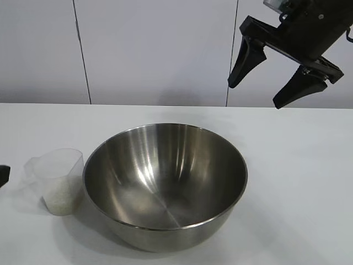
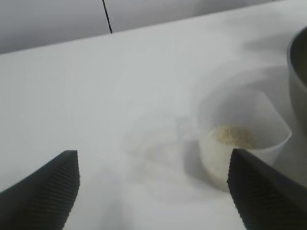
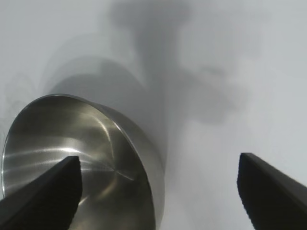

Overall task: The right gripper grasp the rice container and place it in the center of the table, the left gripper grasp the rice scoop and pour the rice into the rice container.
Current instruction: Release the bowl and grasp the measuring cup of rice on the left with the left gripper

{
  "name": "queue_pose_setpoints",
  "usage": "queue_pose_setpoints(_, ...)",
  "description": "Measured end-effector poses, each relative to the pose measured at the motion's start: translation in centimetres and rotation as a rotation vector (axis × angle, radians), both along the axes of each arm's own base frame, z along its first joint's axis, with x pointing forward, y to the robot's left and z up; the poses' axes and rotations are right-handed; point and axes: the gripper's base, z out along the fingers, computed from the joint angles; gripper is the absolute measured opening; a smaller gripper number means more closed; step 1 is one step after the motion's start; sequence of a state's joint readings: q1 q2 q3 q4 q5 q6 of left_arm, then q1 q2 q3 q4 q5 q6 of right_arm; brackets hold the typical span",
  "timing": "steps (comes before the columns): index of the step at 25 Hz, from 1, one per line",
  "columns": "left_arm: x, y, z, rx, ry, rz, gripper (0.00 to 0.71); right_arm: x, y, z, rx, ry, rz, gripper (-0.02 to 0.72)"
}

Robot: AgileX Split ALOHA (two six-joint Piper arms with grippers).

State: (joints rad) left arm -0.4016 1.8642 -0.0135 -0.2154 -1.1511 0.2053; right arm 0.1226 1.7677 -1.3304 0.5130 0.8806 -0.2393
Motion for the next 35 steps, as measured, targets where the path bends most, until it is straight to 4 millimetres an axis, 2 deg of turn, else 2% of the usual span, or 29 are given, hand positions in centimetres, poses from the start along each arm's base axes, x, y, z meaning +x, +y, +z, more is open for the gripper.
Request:
queue_pose_setpoints(4,0.4,-0.2,-0.9,0.027,0.033,-0.009,0.603,0.0,0.0,0.0,-0.004,0.0,0.002,0.61)
queue_pose_setpoints(15,3.6,-1.1,-0.5,0.053,-0.076,-0.008,0.602,0.0,-0.1,-0.1,-0.022,0.0,0.01,0.61)
queue_pose_setpoints(24,4.6,-0.9,-2.1,0.09,-0.04,0.007,0.6,-0.1,-0.2,-0.1,-0.031,0.0,0.014,0.61)
queue_pose_setpoints(35,7.4,-0.5,-1.7,0.063,-0.113,0.063,0.6,-0.1,-0.2,-0.1,-0.035,0.001,0.017,0.61)
